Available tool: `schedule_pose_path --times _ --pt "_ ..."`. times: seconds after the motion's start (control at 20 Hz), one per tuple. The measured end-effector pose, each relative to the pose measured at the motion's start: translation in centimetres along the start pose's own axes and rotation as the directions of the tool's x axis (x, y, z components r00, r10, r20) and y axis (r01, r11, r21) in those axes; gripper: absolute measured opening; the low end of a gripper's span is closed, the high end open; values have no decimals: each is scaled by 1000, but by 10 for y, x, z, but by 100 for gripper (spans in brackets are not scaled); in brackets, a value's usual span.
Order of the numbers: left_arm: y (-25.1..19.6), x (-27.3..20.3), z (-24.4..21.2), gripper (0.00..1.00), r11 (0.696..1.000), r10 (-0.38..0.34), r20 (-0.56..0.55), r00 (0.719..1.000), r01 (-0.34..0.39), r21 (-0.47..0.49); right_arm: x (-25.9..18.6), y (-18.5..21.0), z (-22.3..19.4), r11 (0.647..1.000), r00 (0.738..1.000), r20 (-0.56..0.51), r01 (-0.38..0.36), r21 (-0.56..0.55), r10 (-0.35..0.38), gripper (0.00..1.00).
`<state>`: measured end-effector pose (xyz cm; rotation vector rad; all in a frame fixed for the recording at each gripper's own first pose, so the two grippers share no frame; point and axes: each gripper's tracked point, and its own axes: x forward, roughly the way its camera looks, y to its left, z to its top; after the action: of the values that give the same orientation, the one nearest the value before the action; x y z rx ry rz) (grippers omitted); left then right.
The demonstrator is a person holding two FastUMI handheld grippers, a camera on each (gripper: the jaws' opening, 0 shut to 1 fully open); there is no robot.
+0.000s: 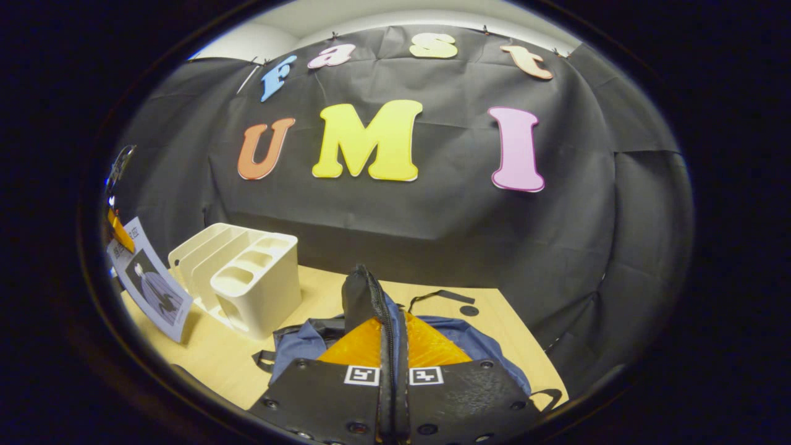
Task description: Open the schoolbag, grab two books from the bookshelf and put them into the schoolbag.
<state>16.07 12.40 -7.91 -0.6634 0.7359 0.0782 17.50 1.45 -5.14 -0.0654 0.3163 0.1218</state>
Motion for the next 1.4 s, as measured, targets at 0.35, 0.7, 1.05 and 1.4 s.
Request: schedule_pose_path --times 0.35,0.7,1.05,1.4 --pt "-26 6 -36 43 983 -162 -59 985 156 -98 0 8 2 999 1000 -11 28 -35 -29 3" --pt "-83 16 -57 43 895 -401 -76 913 373 -243 -4 13 0 998 998 -21 58 -39 -59 3" --pt "-150 47 -82 43 796 -559 -104 822 498 -342 5 9 -3 995 996 -35 83 -49 -85 3" --pt "-203 101 -113 43 776 -597 -182 782 504 -381 2 5 15 987 991 -5 129 -92 -130 3"
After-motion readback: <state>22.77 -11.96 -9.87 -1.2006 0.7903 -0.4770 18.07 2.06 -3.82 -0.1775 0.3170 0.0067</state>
